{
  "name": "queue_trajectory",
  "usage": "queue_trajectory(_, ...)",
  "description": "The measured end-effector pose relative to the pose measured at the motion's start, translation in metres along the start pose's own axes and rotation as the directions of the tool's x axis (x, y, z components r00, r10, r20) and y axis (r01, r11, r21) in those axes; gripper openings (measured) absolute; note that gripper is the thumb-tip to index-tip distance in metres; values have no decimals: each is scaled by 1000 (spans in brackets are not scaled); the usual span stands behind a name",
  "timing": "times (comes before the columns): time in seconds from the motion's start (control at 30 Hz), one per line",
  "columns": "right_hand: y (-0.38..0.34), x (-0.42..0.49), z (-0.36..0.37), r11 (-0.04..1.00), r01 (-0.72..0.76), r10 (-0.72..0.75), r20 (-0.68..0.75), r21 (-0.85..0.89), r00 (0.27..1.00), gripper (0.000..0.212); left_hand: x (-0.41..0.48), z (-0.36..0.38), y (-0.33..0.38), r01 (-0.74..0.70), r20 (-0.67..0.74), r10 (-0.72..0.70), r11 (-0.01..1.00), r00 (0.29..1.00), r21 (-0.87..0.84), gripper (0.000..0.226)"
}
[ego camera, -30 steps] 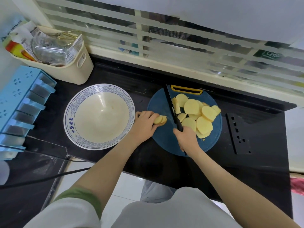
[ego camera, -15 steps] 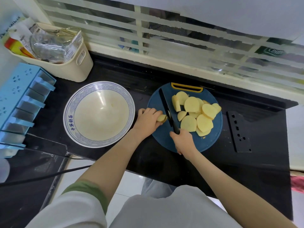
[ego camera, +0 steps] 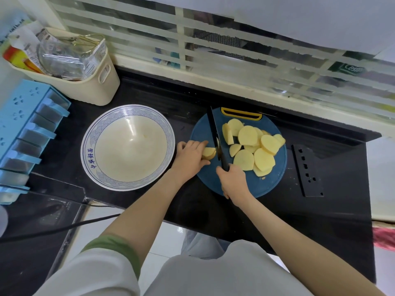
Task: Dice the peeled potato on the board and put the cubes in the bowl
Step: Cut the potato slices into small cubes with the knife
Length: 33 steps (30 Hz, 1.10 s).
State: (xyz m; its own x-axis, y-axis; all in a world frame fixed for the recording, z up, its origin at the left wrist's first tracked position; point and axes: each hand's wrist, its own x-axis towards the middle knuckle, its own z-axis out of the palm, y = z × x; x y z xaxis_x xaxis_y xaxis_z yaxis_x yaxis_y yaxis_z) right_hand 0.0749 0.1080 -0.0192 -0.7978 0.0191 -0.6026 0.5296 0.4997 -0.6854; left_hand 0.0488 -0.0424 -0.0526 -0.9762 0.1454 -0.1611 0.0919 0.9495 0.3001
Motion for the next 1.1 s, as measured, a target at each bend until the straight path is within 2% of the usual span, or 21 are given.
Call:
queue_trajectory(0.1, 0, -2, 5, 1000, 3, -3, -7, -22, 1000, 31, -3, 1, -3, 15, -40, -15, 1000, 999, -16, 50)
queue_trajectory(0.47, 6, 3, 17, 994, -27, 23, -38, -103, 999, 28, 0, 8, -8, -109, -129, 111, 994, 985, 21, 38)
queue_trajectory(0.63, 15, 11, 23, 988, -126, 122, -51, -91, 991, 30, 0, 11, -9, -137, -165, 145, 989, 976, 61, 32)
queue_trajectory(0.7, 19, 13, 25, 986, -116, 109, -60, -123, 992, 32, 0, 13, -9, -137, -182, 147, 988, 972, 65, 34)
queue_trajectory(0.97, 10, 24, 19, 983, -177, 177, -1, -50, 984, 25, 0, 19, -12, -110, -185, 111, 994, 976, 15, 34)
queue_trajectory(1.1, 4, 30, 4, 989, -149, 149, 8, -19, 989, 28, 0, 14, -10, -72, -67, 71, 997, 995, -15, 43)
